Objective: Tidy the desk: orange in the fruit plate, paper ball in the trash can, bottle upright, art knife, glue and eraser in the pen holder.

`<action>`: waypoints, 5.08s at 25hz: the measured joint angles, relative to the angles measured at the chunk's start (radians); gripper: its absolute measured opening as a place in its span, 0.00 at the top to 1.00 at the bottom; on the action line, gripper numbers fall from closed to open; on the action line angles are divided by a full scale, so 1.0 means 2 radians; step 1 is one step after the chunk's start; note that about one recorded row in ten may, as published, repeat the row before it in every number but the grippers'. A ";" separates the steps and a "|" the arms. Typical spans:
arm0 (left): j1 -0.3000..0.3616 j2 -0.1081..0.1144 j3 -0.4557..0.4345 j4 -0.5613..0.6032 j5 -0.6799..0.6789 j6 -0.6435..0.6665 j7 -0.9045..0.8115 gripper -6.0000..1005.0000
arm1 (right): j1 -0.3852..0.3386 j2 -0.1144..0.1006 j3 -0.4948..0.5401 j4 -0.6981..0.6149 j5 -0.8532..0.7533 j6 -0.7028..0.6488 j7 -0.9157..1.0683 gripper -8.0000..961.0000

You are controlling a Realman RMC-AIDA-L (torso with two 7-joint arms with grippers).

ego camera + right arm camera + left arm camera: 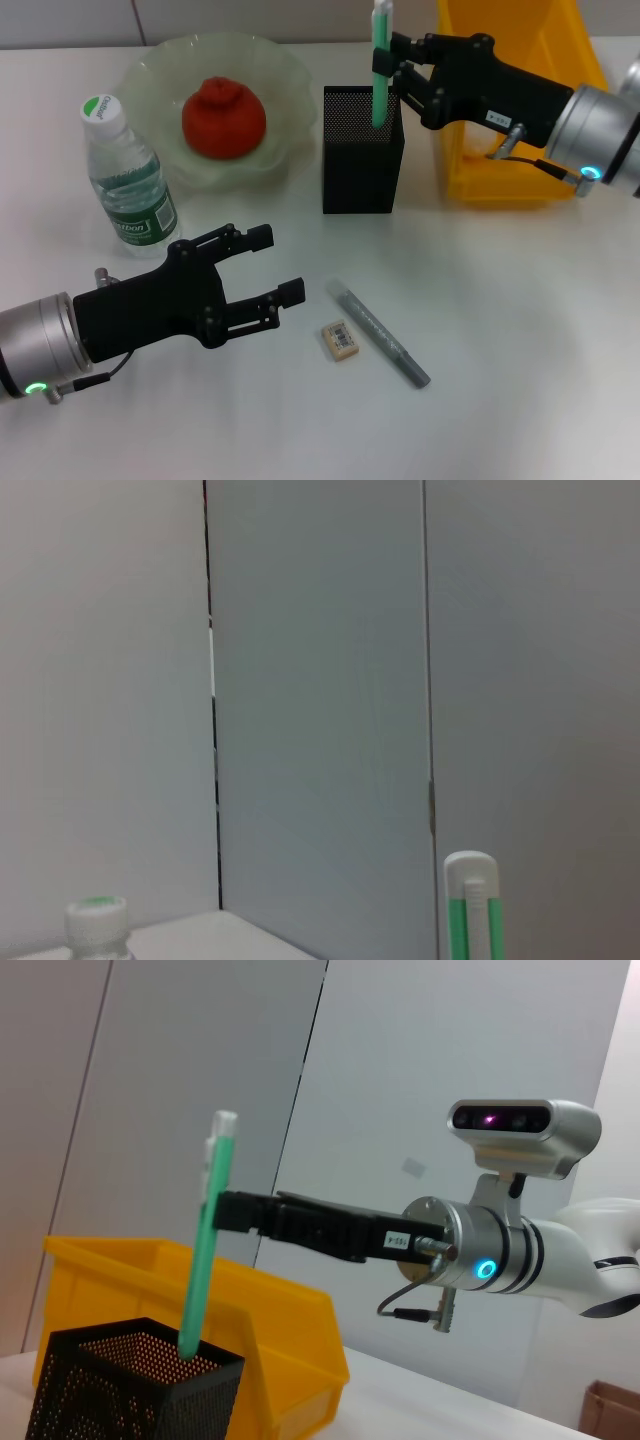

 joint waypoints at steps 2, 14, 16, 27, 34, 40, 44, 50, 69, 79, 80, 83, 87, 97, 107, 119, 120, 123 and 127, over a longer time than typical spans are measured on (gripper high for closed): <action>0.000 0.000 0.000 0.000 0.000 0.000 0.000 0.20 | 0.004 0.000 -0.001 0.004 0.000 0.005 -0.001 0.70; 0.000 0.000 0.000 0.000 0.000 -0.005 0.000 0.20 | 0.016 0.001 -0.016 0.013 -0.002 0.031 -0.002 0.67; 0.000 0.000 0.000 0.000 0.000 -0.005 0.000 0.20 | 0.015 0.001 -0.016 0.013 -0.002 0.034 -0.002 0.66; 0.000 0.000 0.000 0.000 0.000 -0.003 0.000 0.20 | 0.000 0.000 -0.011 0.010 0.005 -0.005 0.002 0.61; 0.001 0.001 -0.001 0.002 -0.005 0.001 0.000 0.20 | -0.048 -0.002 -0.009 -0.038 0.006 -0.080 0.039 0.61; 0.001 0.001 -0.001 0.001 -0.006 0.001 0.000 0.20 | -0.091 -0.004 -0.011 -0.139 -0.032 -0.123 0.179 0.61; 0.001 0.001 -0.001 0.001 -0.006 0.002 -0.001 0.20 | -0.096 -0.005 -0.009 -0.251 -0.130 -0.167 0.311 0.61; 0.004 0.002 -0.001 0.002 -0.008 0.006 -0.002 0.20 | -0.053 -0.007 -0.009 -0.425 -0.307 -0.242 0.516 0.61; 0.013 0.004 -0.001 0.005 -0.013 0.009 -0.002 0.20 | 0.101 -0.009 -0.067 -0.506 -0.497 -0.401 0.611 0.55; 0.014 0.003 -0.011 0.005 -0.013 0.009 -0.001 0.20 | 0.133 -0.002 -0.241 -0.491 -0.570 -0.338 0.609 0.38; 0.014 0.003 -0.011 0.004 -0.013 0.009 -0.001 0.20 | 0.137 -0.001 -0.261 -0.489 -0.570 -0.329 0.606 0.36; 0.015 0.003 -0.011 0.004 -0.013 0.009 -0.001 0.20 | 0.140 -0.001 -0.280 -0.487 -0.570 -0.321 0.604 0.36; 0.017 0.003 -0.011 0.005 -0.013 0.009 0.000 0.20 | 0.142 0.001 -0.315 -0.482 -0.567 -0.305 0.599 0.36; 0.018 0.002 -0.012 0.005 -0.013 0.008 0.000 0.20 | 0.123 0.002 -0.394 -0.473 -0.554 -0.235 0.592 0.37; 0.027 0.004 -0.012 0.005 -0.013 0.008 0.021 0.20 | 0.111 0.002 -0.397 -0.464 -0.541 -0.208 0.589 0.37; 0.039 0.005 -0.012 0.003 -0.013 0.005 0.026 0.20 | 0.113 0.002 -0.414 -0.428 -0.540 -0.163 0.589 0.37; 0.039 0.005 -0.012 0.003 -0.013 0.005 0.026 0.20 | 0.113 0.002 -0.418 -0.426 -0.539 -0.160 0.589 0.37; 0.039 0.005 -0.012 0.003 -0.013 0.005 0.026 0.20 | 0.113 0.002 -0.431 -0.417 -0.535 -0.148 0.589 0.37; 0.039 0.004 -0.012 0.004 -0.013 0.005 0.026 0.20 | 0.113 0.002 -0.444 -0.405 -0.533 -0.132 0.589 0.37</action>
